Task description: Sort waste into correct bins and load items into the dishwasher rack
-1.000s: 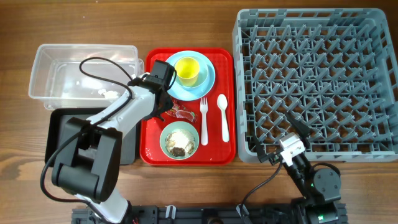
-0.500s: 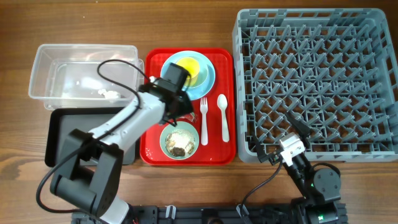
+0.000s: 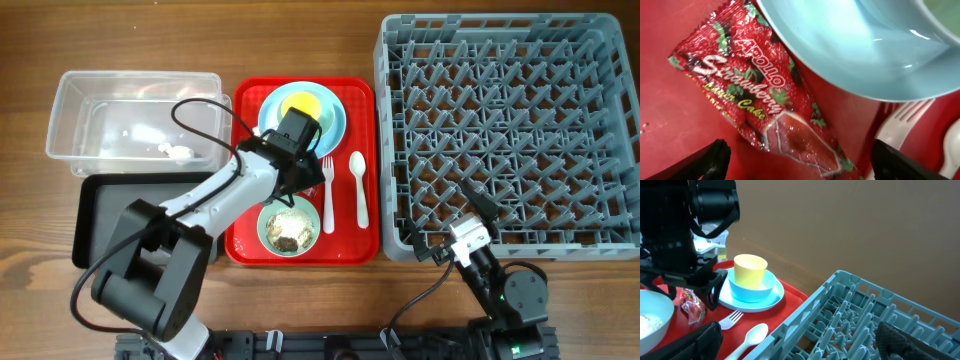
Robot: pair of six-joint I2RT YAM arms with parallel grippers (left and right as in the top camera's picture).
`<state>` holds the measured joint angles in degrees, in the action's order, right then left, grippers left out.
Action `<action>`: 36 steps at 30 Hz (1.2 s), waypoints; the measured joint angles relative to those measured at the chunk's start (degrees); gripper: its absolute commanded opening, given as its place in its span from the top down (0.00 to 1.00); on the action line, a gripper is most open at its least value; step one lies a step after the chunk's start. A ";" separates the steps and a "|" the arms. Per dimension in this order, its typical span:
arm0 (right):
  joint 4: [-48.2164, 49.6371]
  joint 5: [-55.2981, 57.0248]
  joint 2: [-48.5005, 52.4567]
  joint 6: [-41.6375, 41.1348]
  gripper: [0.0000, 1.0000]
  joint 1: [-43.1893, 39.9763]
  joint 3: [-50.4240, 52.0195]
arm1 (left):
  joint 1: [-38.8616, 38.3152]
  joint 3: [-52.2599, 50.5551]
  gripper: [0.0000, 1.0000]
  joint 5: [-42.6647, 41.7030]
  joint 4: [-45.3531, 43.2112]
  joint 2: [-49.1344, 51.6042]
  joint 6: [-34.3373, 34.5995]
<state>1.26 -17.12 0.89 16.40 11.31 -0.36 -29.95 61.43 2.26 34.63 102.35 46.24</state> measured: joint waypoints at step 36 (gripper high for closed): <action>0.00 0.00 0.00 0.00 0.00 0.00 0.00 | 3.48 3.15 0.96 4.02 7.72 -0.24 -0.22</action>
<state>1.26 -17.12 0.89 16.40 11.31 -0.36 -26.48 64.58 6.28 42.35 102.10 46.02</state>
